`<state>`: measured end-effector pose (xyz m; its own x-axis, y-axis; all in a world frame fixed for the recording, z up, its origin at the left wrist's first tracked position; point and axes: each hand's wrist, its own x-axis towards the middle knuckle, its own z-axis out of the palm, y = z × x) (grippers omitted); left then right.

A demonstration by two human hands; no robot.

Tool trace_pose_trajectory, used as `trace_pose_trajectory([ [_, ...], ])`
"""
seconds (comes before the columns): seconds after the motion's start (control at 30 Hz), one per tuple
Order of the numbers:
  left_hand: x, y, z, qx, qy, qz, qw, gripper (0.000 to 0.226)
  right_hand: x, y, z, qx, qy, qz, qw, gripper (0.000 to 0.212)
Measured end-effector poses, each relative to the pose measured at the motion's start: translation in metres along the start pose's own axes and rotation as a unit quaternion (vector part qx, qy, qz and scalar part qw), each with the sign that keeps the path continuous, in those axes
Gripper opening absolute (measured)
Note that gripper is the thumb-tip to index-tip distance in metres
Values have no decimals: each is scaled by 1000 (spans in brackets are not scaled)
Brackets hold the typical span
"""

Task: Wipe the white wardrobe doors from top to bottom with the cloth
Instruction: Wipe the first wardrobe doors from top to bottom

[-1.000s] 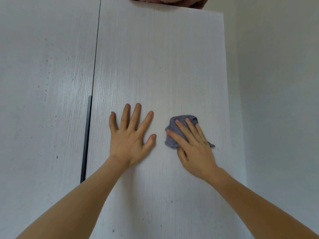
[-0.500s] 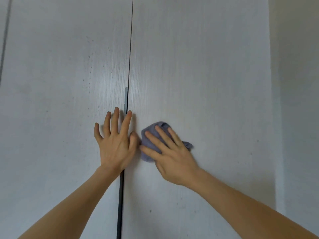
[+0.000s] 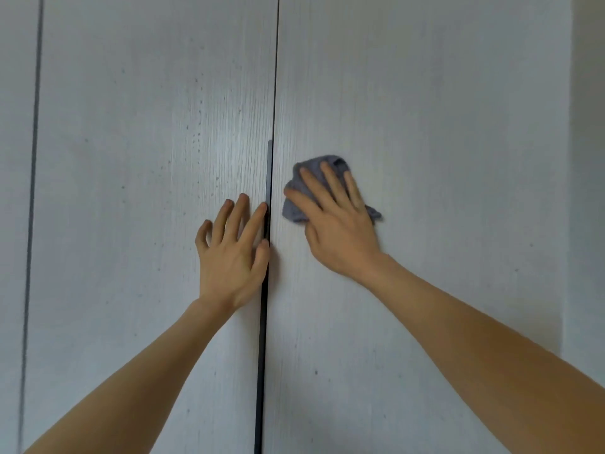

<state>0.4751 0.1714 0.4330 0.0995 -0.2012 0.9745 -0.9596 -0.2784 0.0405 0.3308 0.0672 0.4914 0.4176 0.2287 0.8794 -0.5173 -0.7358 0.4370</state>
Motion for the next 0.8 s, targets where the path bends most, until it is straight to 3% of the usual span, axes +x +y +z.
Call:
trace_pose_trajectory([
  [0.27,-57,0,0,-35,-2,-21,999,51,-145,-44,12,35,-138,-168,976,58],
  [0.43,-88,1,7,-27,-27,-24,999,50,-94,-36,5,91,-36,41,994,66],
  [0.5,-90,1,7,-26,-31,-32,999,50,-96,-44,8,95,-29,50,994,58],
  [0.6,-93,0,5,-41,-34,-37,998,50,-146,-69,18,86,-101,-70,989,59],
  [0.7,-103,-2,5,-46,-42,-35,997,51,-207,-95,21,69,-203,-220,952,55],
  [0.8,-115,-6,8,-22,-49,-20,998,53,-219,-94,20,63,-224,-266,935,54],
])
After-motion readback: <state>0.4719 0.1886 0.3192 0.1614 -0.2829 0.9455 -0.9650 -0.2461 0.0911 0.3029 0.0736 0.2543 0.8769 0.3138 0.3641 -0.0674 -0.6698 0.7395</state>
